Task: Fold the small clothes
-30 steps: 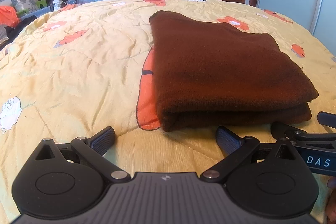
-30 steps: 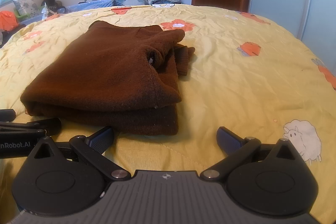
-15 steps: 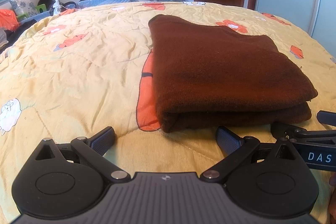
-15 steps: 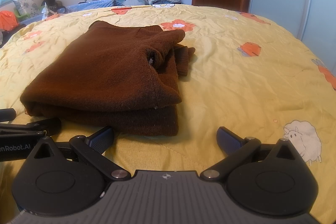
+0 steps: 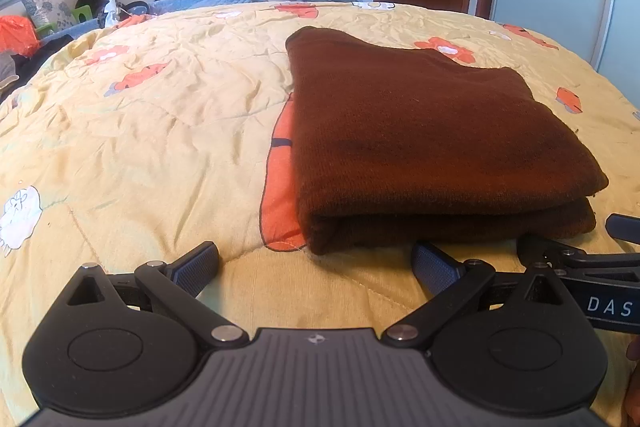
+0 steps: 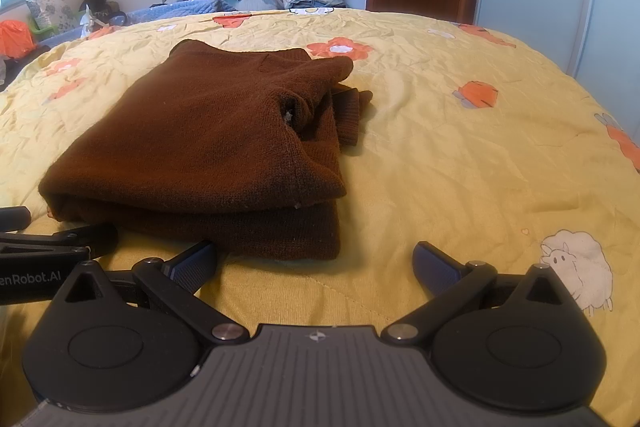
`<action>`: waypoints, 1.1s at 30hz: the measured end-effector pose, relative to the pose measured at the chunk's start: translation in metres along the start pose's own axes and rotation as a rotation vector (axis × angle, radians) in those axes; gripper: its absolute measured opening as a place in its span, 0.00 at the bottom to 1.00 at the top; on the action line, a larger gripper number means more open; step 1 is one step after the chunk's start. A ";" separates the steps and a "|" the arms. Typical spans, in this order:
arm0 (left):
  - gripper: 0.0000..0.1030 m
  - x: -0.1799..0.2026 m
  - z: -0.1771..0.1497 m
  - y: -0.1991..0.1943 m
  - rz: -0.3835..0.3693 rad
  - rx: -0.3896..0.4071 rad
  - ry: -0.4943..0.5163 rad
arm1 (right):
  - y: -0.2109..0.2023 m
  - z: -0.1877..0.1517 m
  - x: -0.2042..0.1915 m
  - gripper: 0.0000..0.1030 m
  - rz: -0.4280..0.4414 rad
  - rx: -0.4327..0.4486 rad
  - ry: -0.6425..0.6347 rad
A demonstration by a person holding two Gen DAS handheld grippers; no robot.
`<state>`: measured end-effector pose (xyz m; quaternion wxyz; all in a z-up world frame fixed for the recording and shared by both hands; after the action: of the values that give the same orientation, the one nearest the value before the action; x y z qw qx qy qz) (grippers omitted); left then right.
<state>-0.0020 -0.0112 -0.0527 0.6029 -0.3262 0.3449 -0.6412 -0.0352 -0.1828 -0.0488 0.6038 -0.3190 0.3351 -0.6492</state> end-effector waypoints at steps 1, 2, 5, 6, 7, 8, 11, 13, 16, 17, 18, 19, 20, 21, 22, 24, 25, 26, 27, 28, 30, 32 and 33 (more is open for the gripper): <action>1.00 0.000 0.000 0.000 -0.001 0.000 0.002 | 0.000 0.000 0.000 1.00 0.000 0.000 0.000; 1.00 0.000 0.000 0.000 -0.002 0.000 0.003 | 0.000 0.000 0.000 1.00 0.000 0.000 0.000; 1.00 0.000 0.000 0.000 -0.005 -0.001 0.008 | 0.000 0.000 0.000 1.00 0.000 -0.001 0.000; 1.00 0.000 0.000 0.000 -0.005 -0.002 0.008 | 0.000 0.000 0.000 1.00 0.000 0.000 0.000; 1.00 0.000 0.001 0.000 -0.005 -0.005 0.008 | 0.000 0.000 -0.001 1.00 0.000 0.000 0.000; 1.00 0.000 0.001 0.000 -0.004 -0.007 0.007 | 0.000 0.000 0.000 1.00 0.000 -0.001 0.000; 1.00 0.001 0.002 0.001 -0.003 -0.013 0.003 | 0.000 0.000 0.000 1.00 0.000 0.000 0.000; 1.00 0.001 0.002 0.001 -0.003 -0.017 0.003 | 0.000 0.000 -0.001 1.00 0.000 0.000 0.000; 1.00 0.000 0.003 0.001 -0.003 -0.025 0.000 | 0.000 0.000 0.000 1.00 0.000 0.000 0.000; 1.00 0.000 0.003 0.002 -0.002 -0.026 -0.001 | 0.000 0.000 0.000 1.00 0.000 0.000 0.000; 1.00 0.000 0.003 0.002 -0.002 -0.029 -0.002 | 0.000 0.000 0.000 1.00 0.000 0.000 0.000; 1.00 0.000 0.003 0.002 -0.002 -0.030 -0.003 | 0.000 0.000 -0.001 1.00 -0.001 0.000 0.000; 1.00 0.000 0.003 0.002 -0.002 -0.031 -0.004 | 0.000 0.000 0.000 1.00 -0.001 0.000 0.001; 1.00 0.000 0.003 0.002 -0.002 -0.031 -0.004 | 0.000 0.000 -0.001 1.00 0.000 0.000 0.000; 1.00 0.000 0.002 0.002 -0.002 -0.031 -0.003 | 0.000 0.000 -0.001 1.00 0.000 0.000 0.000; 1.00 0.000 0.003 0.002 -0.002 -0.030 -0.004 | 0.000 0.000 -0.001 1.00 0.000 0.000 0.000; 1.00 0.000 0.003 0.002 -0.002 -0.029 -0.004 | 0.000 0.000 -0.001 1.00 0.000 0.000 0.000; 1.00 0.000 0.002 0.002 -0.002 -0.028 -0.004 | 0.000 0.000 0.000 1.00 -0.001 0.000 0.000; 1.00 0.000 0.002 0.002 -0.002 -0.028 -0.005 | 0.000 0.000 0.000 1.00 -0.001 0.000 0.000; 1.00 0.000 0.002 0.002 -0.002 -0.028 -0.004 | 0.000 0.000 -0.001 1.00 0.000 0.000 0.000; 1.00 0.000 0.002 0.002 -0.002 -0.029 -0.004 | 0.000 0.000 0.000 1.00 0.000 0.000 0.000; 1.00 0.000 0.002 0.002 -0.002 -0.029 -0.004 | 0.000 0.000 0.000 1.00 0.000 0.000 0.000; 1.00 0.000 0.002 0.002 -0.002 -0.029 -0.004 | 0.000 0.000 0.000 1.00 0.000 0.000 0.000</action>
<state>0.0010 -0.0113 -0.0531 0.5984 -0.3366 0.3524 -0.6360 -0.0348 -0.1825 -0.0487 0.6037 -0.3191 0.3351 -0.6492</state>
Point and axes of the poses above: each gripper's, at about its wrist camera, not at the fingertips, and y roughly the way its jaws point, x to its right, z to its top, the point moved 8 cm from there along y, roughly the way its jaws point, and after that the axes turned 14 degrees about -x, right-handed, at the moved point
